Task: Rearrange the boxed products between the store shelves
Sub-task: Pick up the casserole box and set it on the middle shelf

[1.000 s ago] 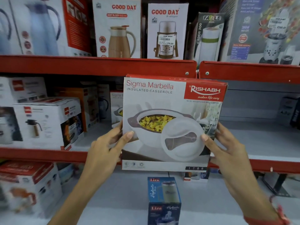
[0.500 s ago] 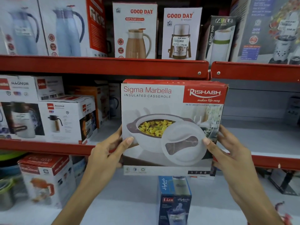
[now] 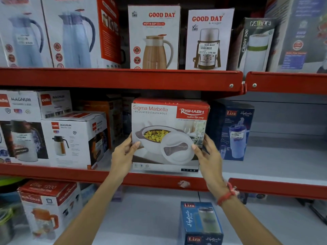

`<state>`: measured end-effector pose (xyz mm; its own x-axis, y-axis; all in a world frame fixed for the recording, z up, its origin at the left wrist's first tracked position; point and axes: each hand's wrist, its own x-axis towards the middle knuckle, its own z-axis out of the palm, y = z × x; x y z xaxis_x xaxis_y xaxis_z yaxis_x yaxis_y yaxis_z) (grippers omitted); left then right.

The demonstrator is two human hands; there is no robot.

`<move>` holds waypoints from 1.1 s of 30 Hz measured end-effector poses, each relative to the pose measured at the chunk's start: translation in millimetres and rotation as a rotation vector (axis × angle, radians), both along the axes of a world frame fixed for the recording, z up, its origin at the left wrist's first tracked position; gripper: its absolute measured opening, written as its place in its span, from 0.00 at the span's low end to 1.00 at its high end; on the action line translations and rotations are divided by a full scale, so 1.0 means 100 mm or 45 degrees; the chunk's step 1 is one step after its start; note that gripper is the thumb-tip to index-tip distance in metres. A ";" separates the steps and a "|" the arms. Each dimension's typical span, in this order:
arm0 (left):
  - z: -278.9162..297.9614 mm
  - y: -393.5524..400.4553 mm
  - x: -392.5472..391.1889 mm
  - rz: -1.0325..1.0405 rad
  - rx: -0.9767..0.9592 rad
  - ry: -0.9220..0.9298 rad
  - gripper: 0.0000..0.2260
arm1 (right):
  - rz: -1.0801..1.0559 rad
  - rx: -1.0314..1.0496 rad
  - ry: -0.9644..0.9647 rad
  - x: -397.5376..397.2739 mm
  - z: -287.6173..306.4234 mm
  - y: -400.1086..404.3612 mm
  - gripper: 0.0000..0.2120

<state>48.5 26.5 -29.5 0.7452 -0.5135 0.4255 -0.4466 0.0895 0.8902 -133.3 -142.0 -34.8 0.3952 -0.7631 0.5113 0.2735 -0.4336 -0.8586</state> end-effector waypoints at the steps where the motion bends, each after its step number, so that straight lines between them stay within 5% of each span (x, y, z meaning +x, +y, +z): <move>1: -0.05 -0.04 0.06 0.010 0.017 -0.007 0.19 | -0.005 -0.003 0.017 0.05 -0.04 -0.04 0.29; 14: -0.29 -0.11 0.15 0.086 0.063 -0.011 0.14 | -0.112 -0.038 0.117 0.23 -0.28 -0.12 0.28; 26: -0.26 0.02 0.05 0.059 0.163 -0.020 0.23 | -0.178 -0.141 0.265 0.13 -0.27 -0.04 0.31; 33: -0.48 0.30 -0.49 0.216 -0.055 -0.204 0.14 | -0.276 -0.313 0.210 -0.49 -0.66 0.31 0.14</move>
<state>-0.9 56.0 -77.0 0.7405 -0.3654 0.5640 -0.5936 0.0380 0.8039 -182.7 -111.3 -101.0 0.3301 -0.7005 0.6327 0.0192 -0.6652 -0.7464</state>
